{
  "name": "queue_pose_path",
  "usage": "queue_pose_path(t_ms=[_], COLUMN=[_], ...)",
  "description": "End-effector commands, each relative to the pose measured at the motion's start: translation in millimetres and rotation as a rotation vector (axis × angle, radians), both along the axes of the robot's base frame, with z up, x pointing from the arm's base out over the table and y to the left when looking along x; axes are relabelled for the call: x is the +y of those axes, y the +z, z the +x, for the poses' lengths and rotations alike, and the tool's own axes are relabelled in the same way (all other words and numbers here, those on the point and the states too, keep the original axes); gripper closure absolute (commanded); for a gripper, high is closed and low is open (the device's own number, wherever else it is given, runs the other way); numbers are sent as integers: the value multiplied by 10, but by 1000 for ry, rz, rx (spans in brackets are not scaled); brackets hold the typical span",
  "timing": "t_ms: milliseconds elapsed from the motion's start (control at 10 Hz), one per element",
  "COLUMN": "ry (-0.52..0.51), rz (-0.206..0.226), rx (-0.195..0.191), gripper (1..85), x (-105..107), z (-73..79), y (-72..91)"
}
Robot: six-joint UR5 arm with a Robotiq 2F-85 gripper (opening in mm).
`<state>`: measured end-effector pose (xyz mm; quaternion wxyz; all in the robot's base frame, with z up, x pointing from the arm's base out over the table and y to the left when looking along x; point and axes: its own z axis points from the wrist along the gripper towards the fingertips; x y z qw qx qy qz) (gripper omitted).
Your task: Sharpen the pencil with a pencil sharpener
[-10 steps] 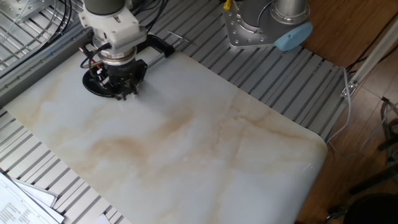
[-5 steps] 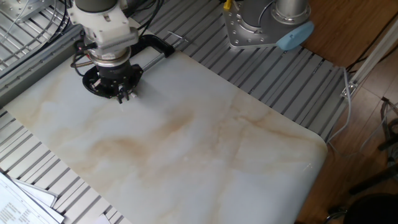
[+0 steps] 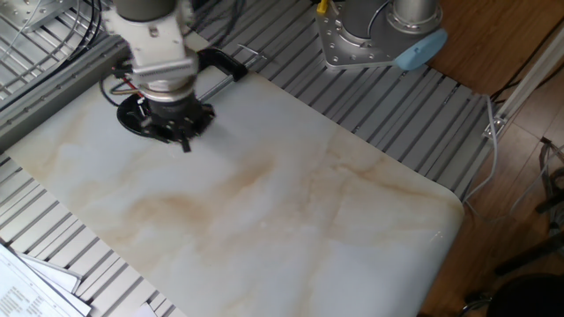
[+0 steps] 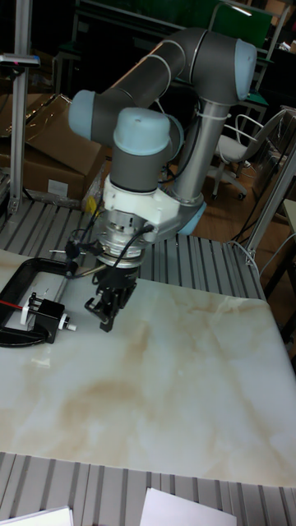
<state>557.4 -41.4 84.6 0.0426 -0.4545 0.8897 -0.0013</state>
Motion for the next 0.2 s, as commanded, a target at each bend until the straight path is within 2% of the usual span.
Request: queue_pose_path(t_ms=[0,100], ry=[-95,-89], rz=[-16,-13], rx=[-4,0], gripper=[840,840], x=[102,80], z=[-38,-54], y=[83,105])
